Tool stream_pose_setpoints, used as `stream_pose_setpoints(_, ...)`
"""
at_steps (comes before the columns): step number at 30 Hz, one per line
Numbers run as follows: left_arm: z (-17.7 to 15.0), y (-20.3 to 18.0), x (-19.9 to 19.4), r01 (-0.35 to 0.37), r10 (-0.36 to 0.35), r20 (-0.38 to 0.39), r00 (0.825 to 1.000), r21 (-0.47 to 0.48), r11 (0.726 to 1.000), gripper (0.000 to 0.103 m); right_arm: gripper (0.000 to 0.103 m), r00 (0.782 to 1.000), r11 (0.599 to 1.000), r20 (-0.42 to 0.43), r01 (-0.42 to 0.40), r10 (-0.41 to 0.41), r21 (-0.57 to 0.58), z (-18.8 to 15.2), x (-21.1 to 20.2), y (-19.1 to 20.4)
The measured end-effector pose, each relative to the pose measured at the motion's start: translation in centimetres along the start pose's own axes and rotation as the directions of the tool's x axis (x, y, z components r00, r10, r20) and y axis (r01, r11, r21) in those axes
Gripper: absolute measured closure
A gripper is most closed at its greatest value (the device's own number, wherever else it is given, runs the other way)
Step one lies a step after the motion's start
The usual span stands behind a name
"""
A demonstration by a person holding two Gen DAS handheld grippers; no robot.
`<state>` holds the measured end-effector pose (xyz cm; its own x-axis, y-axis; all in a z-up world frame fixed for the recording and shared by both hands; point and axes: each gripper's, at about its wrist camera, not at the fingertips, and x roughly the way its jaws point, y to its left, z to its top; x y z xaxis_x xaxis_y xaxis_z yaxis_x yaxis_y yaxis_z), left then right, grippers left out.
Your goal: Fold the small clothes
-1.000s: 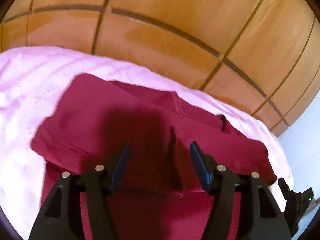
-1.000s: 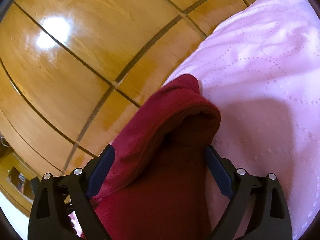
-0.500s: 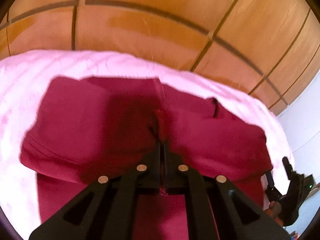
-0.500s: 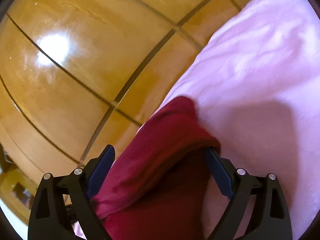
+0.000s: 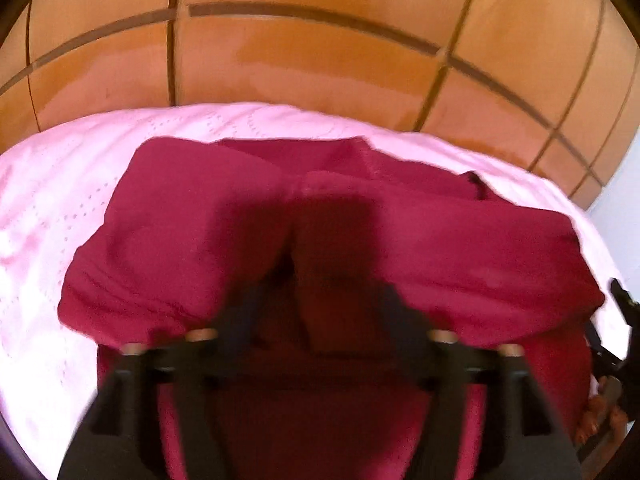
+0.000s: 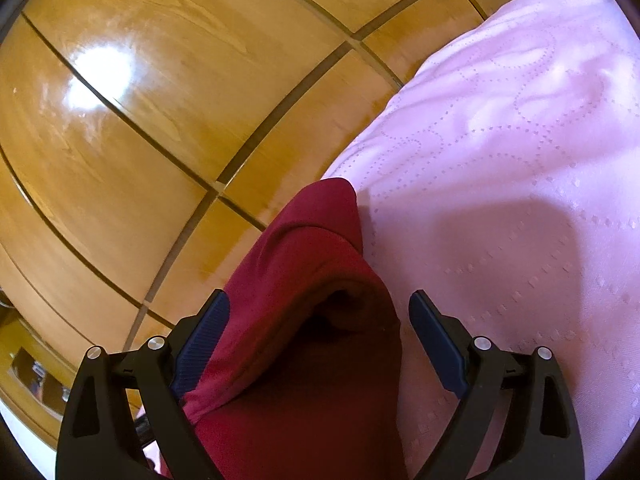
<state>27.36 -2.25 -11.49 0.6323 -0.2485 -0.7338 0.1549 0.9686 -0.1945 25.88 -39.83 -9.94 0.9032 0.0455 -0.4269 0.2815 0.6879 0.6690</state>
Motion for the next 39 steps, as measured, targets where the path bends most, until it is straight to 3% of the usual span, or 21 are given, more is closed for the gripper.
stream_pose_setpoints(1,-0.5,-0.3,-0.9,-0.067,0.066,0.036,0.997,0.011,0.998,0.021,0.013,1.000,1.000,0.005,0.001,-0.001,0.003,0.0,-0.1,-0.1)
stream_pose_setpoints(3,-1.1,-0.4,-1.8,-0.125,0.123,0.068,0.990,0.024,0.992,0.021,0.013,0.998,1.000,0.052,0.022,-0.023,0.013,0.0,-1.0,-0.1)
stream_pose_setpoints(8,-1.8,0.6,-2.8,-0.165,0.164,0.068,0.984,0.020,0.986,0.012,0.007,0.985,0.992,0.131,0.119,-0.115,-0.028,0.9,-2.6,1.4)
stream_pose_setpoints(10,-1.9,1.0,-1.7,-0.194,0.193,0.019,0.981,0.011,0.981,0.011,0.007,0.981,0.983,0.113,0.167,-0.158,-0.075,2.1,-1.9,2.4)
stream_pose_setpoints(14,-1.9,2.4,0.2,-0.153,0.150,-0.053,0.987,-0.044,0.987,0.005,0.007,0.975,0.966,0.004,0.218,-0.220,-0.140,4.8,1.8,3.3)
stream_pose_setpoints(17,-2.0,2.7,0.3,-0.130,0.127,-0.048,0.991,-0.063,0.990,0.004,0.007,0.950,0.930,-0.029,0.299,-0.312,-0.212,6.0,5.0,3.2)
stream_pose_setpoints(18,-2.1,2.8,0.4,-0.126,0.123,-0.047,0.991,-0.067,0.990,0.004,0.007,0.913,0.893,-0.051,0.383,-0.405,-0.238,6.2,6.9,2.4)
stream_pose_setpoints(20,-2.1,2.7,0.6,-0.125,0.122,-0.047,0.991,-0.066,0.990,0.003,0.007,0.855,0.859,-0.145,0.463,-0.498,-0.218,6.1,9.4,-0.2)
stream_pose_setpoints(22,-2.2,2.4,0.7,-0.129,0.126,-0.049,0.991,-0.060,0.990,0.003,0.007,0.862,0.861,-0.116,0.466,-0.494,-0.204,6.2,9.4,-0.4)
stream_pose_setpoints(25,-2.5,2.6,0.7,-0.120,0.117,-0.050,0.992,-0.064,0.991,0.002,0.007,0.839,0.829,-0.095,0.501,-0.536,-0.249,5.9,9.8,0.1)
stream_pose_setpoints(28,-2.5,2.7,0.7,-0.112,0.108,-0.049,0.993,-0.070,0.991,0.002,0.007,0.844,0.836,-0.081,0.504,-0.530,-0.218,6.3,9.1,-0.1)
stream_pose_setpoints(30,-2.5,2.7,0.6,-0.108,0.104,-0.048,0.993,-0.073,0.991,0.002,0.007,0.845,0.836,-0.023,0.524,-0.535,-0.162,6.3,7.3,0.2)
stream_pose_setpoints(33,-2.7,2.8,0.5,-0.109,0.106,-0.047,0.993,-0.072,0.991,0.002,0.007,0.899,0.887,0.085,0.438,-0.429,-0.149,5.6,3.2,1.6)
stream_pose_setpoints(35,-2.7,2.8,0.5,-0.109,0.105,-0.047,0.993,-0.072,0.991,0.002,0.007,0.946,0.924,0.105,0.321,-0.305,-0.207,4.3,1.1,2.9)
stream_pose_setpoints(39,-2.7,2.7,0.4,-0.113,0.110,-0.047,0.993,-0.070,0.991,0.002,0.008,0.980,0.930,0.049,0.199,-0.194,-0.308,2.2,0.9,4.6)
